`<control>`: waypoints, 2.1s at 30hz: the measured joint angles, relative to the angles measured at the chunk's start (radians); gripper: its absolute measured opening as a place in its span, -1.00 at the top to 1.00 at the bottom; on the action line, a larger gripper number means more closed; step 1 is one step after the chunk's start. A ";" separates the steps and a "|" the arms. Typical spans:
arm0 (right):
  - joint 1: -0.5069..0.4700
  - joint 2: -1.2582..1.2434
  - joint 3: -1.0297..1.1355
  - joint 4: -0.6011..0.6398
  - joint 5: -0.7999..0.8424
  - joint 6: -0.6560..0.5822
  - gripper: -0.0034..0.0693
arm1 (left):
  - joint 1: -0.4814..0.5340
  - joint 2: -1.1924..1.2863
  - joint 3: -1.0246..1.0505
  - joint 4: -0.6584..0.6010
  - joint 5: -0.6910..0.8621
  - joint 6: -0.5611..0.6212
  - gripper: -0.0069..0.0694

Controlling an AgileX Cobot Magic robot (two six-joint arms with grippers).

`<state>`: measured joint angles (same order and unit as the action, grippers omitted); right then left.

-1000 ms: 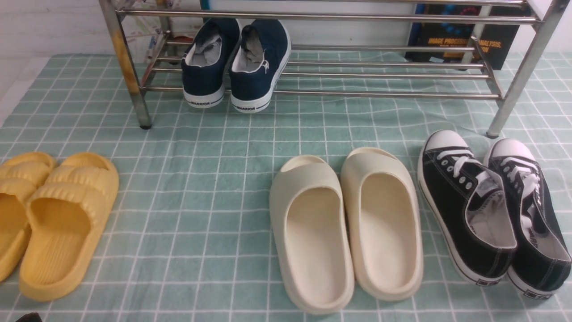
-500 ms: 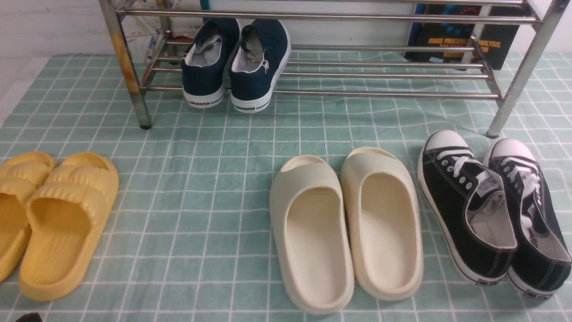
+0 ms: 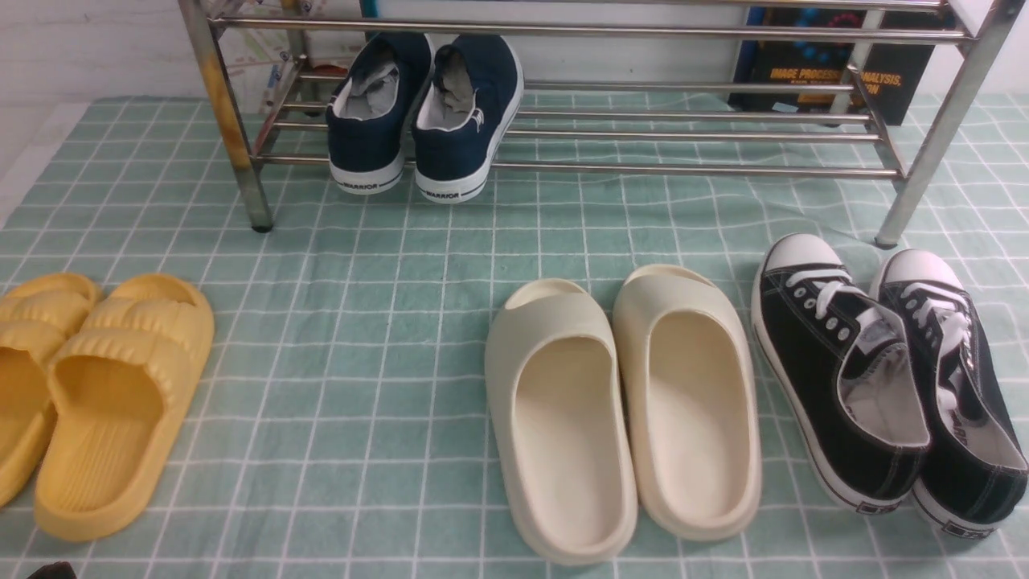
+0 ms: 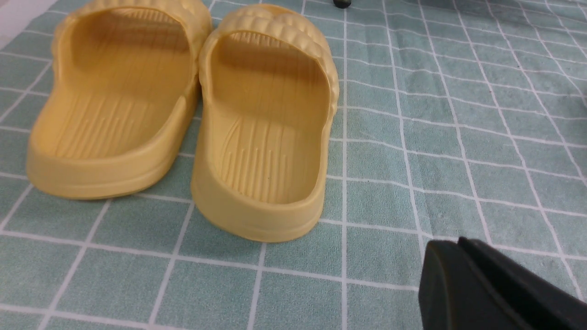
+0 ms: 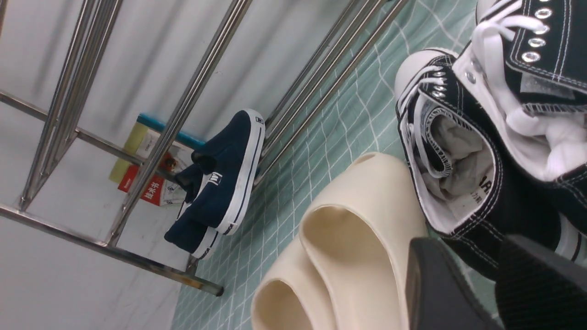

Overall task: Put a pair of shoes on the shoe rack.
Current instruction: Use the right arm to grab the shoe closest to it

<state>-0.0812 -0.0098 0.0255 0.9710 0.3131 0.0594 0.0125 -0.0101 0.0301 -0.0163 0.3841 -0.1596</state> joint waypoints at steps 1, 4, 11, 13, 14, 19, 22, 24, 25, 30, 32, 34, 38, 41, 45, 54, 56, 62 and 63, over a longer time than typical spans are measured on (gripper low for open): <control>0.000 0.000 0.000 0.000 0.000 -0.024 0.25 | 0.000 0.000 0.000 0.000 0.000 0.000 0.75; 0.000 0.000 -0.010 -0.001 0.000 -0.108 0.26 | 0.000 0.000 0.000 0.000 0.000 0.000 0.74; 0.000 0.035 -0.202 -0.060 0.005 -0.391 0.62 | 0.000 0.000 0.000 0.000 0.000 0.000 0.72; 0.000 0.091 -0.281 -0.119 0.023 -0.415 0.80 | 0.000 0.000 0.000 0.000 0.000 0.000 0.72; 0.000 0.130 -0.329 -0.159 0.040 -0.421 0.88 | 0.000 0.000 0.000 0.000 0.000 0.000 0.72; 0.000 0.318 -0.537 -0.375 0.180 -0.432 0.92 | 0.000 0.000 0.000 0.000 0.000 0.000 0.70; 0.003 0.487 -0.684 -0.564 0.371 -0.432 0.92 | 0.000 0.000 0.000 0.000 0.000 0.000 0.69; 0.018 0.583 -0.742 -0.646 0.464 -0.422 0.92 | 0.000 0.000 0.000 0.000 0.000 0.000 0.68; 0.031 0.629 -0.769 -0.676 0.498 -0.408 0.92 | 0.000 0.000 0.000 0.000 0.000 0.000 0.68; 0.157 0.848 -0.889 -0.794 0.638 -0.316 0.92 | 0.000 0.000 0.000 0.000 0.000 0.000 0.67; 0.205 0.921 -0.929 -0.826 0.697 -0.284 0.92 | 0.000 0.000 0.000 0.000 0.000 0.000 0.66; 0.239 0.986 -0.959 -0.857 0.744 -0.256 0.92 | 0.000 0.000 0.000 0.000 0.000 0.000 0.66; 0.330 1.187 -1.068 -0.909 0.793 -0.168 0.90 | 0.000 0.000 0.000 0.000 0.000 0.000 0.66; 0.356 1.271 -1.098 -0.908 0.781 -0.152 0.83 | 0.000 0.000 0.000 0.000 0.000 0.000 0.66; 0.386 1.427 -1.112 -0.907 0.738 -0.142 0.41 | 0.000 0.000 0.000 0.000 0.000 0.000 0.66; 0.445 1.675 -1.120 -0.951 0.626 -0.090 -0.37 | 0.000 0.000 0.000 0.000 0.000 0.000 0.63; 0.460 1.722 -1.122 -0.978 0.618 -0.051 -0.38 | 0.000 0.000 0.000 0.000 0.000 0.000 0.63; 0.501 1.775 -1.124 -1.005 0.622 -0.022 0.05 | 0.000 0.000 0.000 0.000 0.000 0.000 0.61; 0.512 1.773 -1.126 -1.014 0.624 -0.021 0.23 | 0.000 0.000 0.000 0.000 0.000 0.000 0.61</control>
<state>0.4304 1.7634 -1.1008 -0.0432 0.9373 0.0388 0.0125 -0.0101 0.0301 -0.0163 0.3841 -0.1596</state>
